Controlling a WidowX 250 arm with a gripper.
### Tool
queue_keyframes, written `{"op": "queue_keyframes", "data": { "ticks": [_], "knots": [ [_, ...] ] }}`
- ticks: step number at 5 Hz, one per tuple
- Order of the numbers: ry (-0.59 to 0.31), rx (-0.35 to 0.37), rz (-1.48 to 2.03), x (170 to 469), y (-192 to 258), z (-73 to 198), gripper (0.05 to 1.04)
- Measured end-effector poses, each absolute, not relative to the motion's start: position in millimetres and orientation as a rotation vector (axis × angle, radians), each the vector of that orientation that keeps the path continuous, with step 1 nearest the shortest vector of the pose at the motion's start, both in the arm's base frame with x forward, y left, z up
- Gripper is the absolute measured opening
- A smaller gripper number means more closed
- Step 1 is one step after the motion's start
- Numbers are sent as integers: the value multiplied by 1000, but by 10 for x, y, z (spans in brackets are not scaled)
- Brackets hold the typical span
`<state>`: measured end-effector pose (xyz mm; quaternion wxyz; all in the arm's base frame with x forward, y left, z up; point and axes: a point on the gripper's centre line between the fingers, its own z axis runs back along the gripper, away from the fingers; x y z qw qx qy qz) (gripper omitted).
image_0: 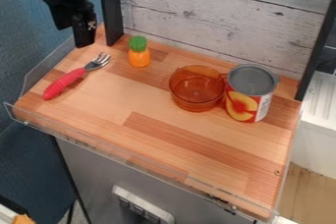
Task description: Move the orange measuring cup to the lower left of table
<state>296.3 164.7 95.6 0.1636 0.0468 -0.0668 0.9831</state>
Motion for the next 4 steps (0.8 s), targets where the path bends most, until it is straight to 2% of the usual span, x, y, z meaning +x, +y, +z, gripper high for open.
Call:
{"op": "queue_keyframes", "data": {
  "ticks": [1,2,3,4],
  "knots": [
    [-141,176,2817,2946,1617,823,1000],
    [-34,222,2925,2867,1481,771,1000],
    [-4,236,3004,2898,1289,734,1000],
    [-20,207,3021,3016,1018,702,1000]
  ]
}}
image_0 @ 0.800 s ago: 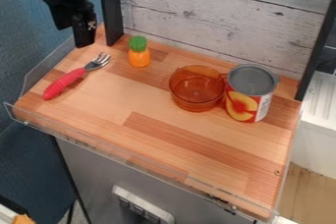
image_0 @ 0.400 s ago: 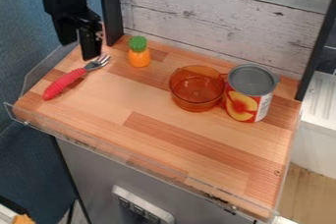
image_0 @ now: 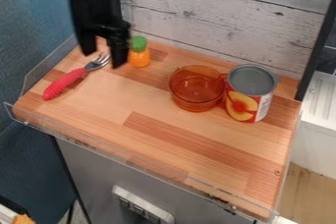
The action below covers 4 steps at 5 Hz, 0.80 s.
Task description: Move the orange measuring cup to the lower left of table
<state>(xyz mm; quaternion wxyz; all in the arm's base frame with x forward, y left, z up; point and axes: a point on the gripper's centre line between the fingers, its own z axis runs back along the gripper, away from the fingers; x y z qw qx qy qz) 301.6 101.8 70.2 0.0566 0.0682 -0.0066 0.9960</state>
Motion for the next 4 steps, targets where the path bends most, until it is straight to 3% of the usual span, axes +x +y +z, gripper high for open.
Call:
{"op": "queue_keyframes", "data": {
  "ticks": [2,4],
  "knots": [
    [-14,161,2989,3238,570,532,1000],
    [-102,192,2997,3452,412,313,1000]
  ]
}}
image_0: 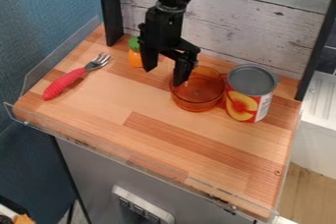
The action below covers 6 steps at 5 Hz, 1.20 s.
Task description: Move the orange measuring cup to the lower left of table
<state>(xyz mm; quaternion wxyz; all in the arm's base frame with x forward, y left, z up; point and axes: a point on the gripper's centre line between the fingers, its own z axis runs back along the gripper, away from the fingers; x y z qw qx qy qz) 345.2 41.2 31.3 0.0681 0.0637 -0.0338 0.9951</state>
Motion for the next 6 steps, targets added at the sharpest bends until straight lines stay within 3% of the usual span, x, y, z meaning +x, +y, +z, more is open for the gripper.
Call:
{"op": "queue_keyframes", "data": {
  "ticks": [2,4,5,6],
  "knots": [
    [-154,213,2996,3650,431,74,950],
    [-118,197,2886,3768,373,29,354],
    [-69,200,2853,3754,354,23,147],
    [11,171,2849,3701,494,52,80]
  ]
}}
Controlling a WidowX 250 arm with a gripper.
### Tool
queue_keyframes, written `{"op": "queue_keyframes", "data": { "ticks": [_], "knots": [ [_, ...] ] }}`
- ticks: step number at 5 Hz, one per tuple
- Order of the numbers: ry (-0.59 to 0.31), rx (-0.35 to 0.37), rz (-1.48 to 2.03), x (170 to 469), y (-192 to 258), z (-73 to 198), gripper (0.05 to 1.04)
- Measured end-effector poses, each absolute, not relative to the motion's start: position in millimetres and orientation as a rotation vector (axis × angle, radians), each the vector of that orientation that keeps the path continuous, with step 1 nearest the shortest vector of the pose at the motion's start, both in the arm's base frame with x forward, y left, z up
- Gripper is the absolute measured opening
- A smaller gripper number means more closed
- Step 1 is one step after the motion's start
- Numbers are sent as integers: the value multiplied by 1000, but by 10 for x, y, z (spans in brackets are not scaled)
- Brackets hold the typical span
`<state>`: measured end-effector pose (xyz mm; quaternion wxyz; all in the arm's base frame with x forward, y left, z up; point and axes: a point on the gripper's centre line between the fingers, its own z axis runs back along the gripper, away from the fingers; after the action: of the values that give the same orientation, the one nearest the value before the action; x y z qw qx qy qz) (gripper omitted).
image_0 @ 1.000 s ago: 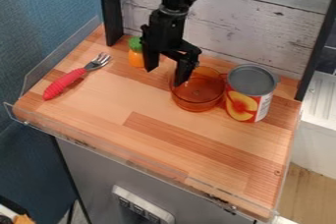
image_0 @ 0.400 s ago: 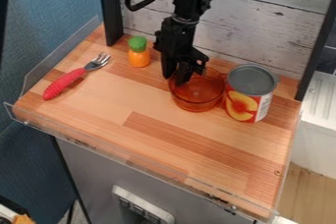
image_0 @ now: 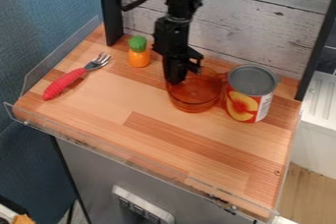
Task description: Move the orange measuring cup to the lower left of table
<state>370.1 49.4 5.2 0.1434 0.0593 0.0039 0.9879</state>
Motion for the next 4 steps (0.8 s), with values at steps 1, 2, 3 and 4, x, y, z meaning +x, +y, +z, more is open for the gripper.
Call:
{"op": "queue_keyframes", "data": {
  "ticks": [1,2,3,4],
  "knots": [
    [12,133,2858,3689,631,236,78],
    [-3,80,2856,3711,753,470,77],
    [-9,53,2795,3636,891,742,77],
    [-37,29,2635,3508,951,1064,77]
  ]
}}
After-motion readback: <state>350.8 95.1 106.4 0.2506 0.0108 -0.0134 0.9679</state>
